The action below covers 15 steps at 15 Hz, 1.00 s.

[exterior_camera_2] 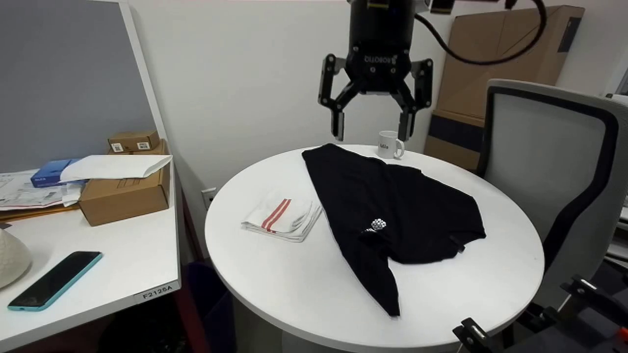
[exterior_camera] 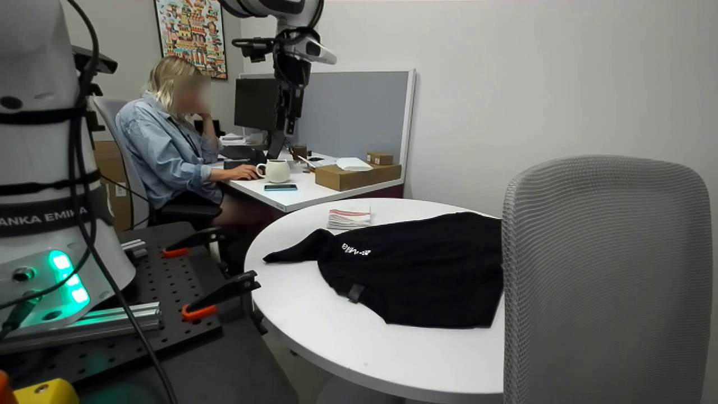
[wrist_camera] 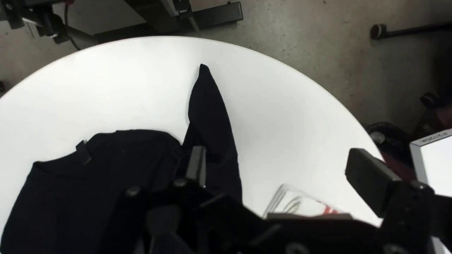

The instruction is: Hang the black t-shirt on the backrest of the grey chair

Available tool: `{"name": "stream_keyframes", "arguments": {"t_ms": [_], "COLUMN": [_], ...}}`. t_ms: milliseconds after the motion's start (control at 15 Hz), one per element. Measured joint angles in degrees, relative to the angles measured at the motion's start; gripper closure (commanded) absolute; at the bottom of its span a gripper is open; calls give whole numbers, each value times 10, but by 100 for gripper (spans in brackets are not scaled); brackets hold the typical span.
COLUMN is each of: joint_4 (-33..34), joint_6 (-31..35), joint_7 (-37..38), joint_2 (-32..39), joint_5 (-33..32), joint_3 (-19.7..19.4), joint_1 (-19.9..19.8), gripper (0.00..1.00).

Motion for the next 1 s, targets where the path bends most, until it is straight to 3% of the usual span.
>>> {"name": "stream_keyframes", "arguments": {"t_ms": [333, 667, 1000], "joint_4": [-76, -132, -140], "joint_6": [157, 317, 422], "joint_7": [63, 184, 357], "joint_2": [49, 96, 157], "joint_5": [10, 7, -80], "joint_3": [-30, -35, -78], "joint_1": [-33, -42, -51], "gripper": [0, 0, 0]}}
